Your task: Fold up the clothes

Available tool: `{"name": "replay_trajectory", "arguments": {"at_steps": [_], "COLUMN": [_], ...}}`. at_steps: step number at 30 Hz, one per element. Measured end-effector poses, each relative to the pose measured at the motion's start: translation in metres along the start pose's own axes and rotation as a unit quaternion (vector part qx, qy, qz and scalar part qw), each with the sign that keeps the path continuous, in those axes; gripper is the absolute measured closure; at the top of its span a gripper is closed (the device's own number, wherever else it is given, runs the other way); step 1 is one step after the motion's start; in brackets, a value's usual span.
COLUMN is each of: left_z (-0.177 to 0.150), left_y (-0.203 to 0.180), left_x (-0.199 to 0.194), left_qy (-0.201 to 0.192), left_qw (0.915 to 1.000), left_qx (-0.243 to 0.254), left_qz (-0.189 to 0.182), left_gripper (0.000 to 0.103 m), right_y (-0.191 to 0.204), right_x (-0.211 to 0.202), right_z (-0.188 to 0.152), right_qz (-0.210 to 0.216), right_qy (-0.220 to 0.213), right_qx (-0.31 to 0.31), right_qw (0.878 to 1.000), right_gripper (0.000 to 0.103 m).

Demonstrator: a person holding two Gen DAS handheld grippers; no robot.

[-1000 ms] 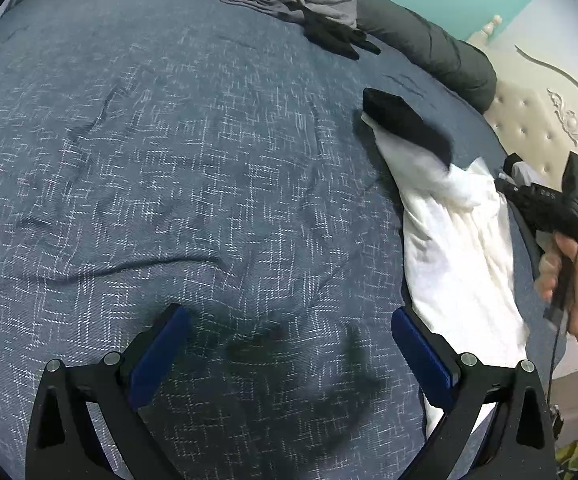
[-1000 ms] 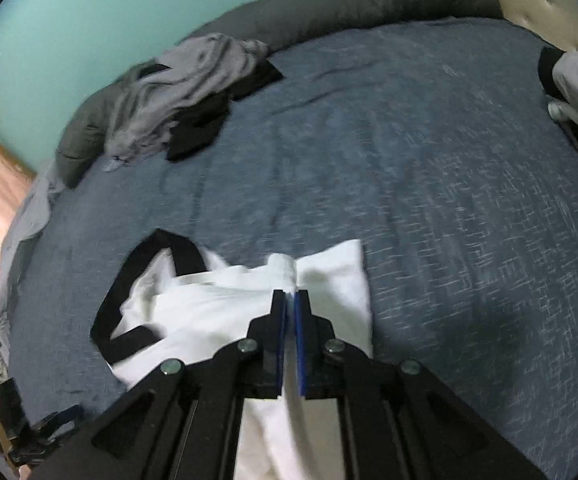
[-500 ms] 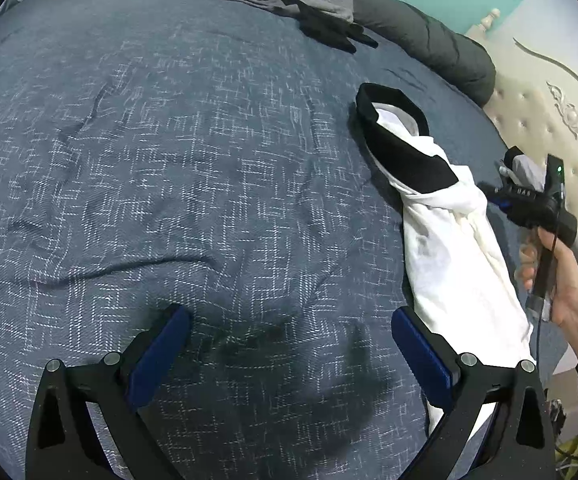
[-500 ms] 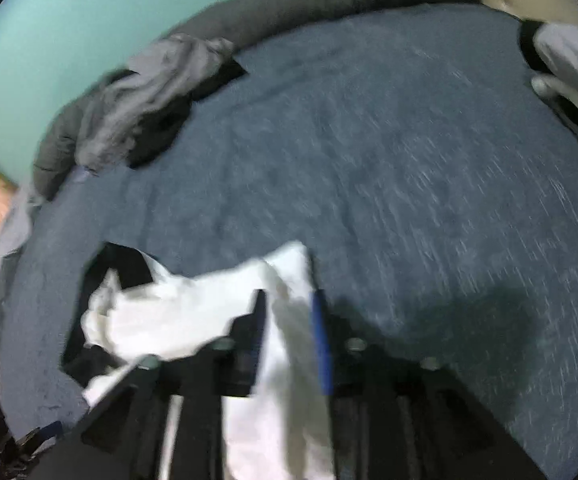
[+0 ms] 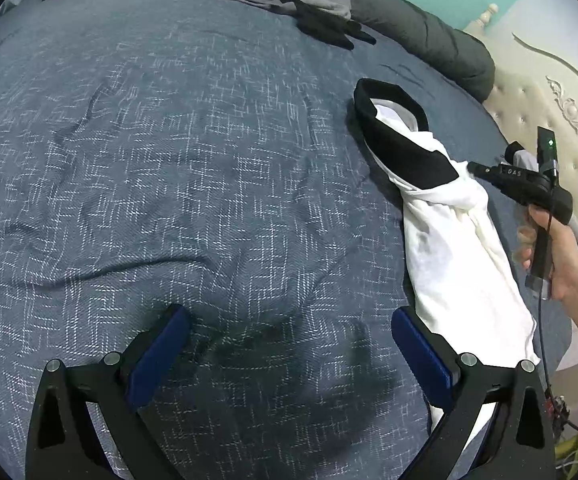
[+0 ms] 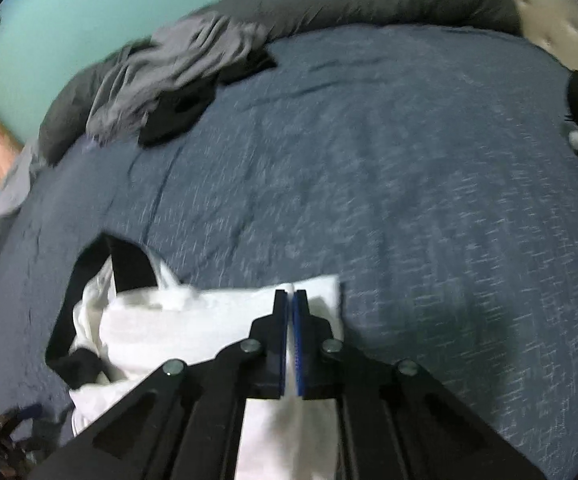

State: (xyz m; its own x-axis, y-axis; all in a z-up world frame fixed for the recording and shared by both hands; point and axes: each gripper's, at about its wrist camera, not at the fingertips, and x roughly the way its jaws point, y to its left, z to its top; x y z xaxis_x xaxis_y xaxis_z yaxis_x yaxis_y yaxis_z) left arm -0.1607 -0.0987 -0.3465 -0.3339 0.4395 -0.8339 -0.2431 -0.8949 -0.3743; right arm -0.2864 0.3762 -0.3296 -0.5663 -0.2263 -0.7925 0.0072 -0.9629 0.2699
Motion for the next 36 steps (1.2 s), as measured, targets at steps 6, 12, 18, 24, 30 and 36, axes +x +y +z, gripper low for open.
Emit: {"name": "replay_trajectory", "arguments": {"at_steps": [6, 12, 18, 24, 30, 36], "left_z": [0.0, 0.0, -0.001, -0.001, -0.001, 0.0], "left_y": [0.0, 0.0, -0.004, -0.006, -0.005, -0.004], "left_x": [0.0, 0.0, 0.0, -0.003, -0.003, -0.004], "left_qy": [0.001, 0.0, -0.001, -0.003, -0.004, -0.004], "left_qw": [1.0, 1.0, 1.0, 1.0, 1.0, 1.0], "left_qx": [0.0, -0.002, 0.003, 0.005, 0.002, 0.0], "left_qz": [0.0, 0.0, -0.002, -0.004, -0.006, -0.007], "left_gripper": [0.0, 0.0, 0.0, 0.0, 0.0, 0.0], "right_y": [-0.008, -0.004, 0.037, 0.092, 0.102, 0.093], "right_x": [0.005, 0.01, -0.036, -0.046, -0.033, -0.033], "right_z": [0.002, 0.001, -0.018, -0.057, -0.079, -0.079], "right_qz": [-0.023, -0.044, -0.007, 0.02, -0.016, -0.047], "right_qy": [0.005, 0.033, 0.013, 0.055, 0.084, 0.078], "right_qx": [0.003, 0.005, -0.085, -0.215, -0.233, -0.229], "right_qw": [1.0, 0.998, 0.996, 0.975, 0.969, 0.969], "right_gripper": [0.101, 0.097, 0.086, 0.066, 0.066, 0.1]}}
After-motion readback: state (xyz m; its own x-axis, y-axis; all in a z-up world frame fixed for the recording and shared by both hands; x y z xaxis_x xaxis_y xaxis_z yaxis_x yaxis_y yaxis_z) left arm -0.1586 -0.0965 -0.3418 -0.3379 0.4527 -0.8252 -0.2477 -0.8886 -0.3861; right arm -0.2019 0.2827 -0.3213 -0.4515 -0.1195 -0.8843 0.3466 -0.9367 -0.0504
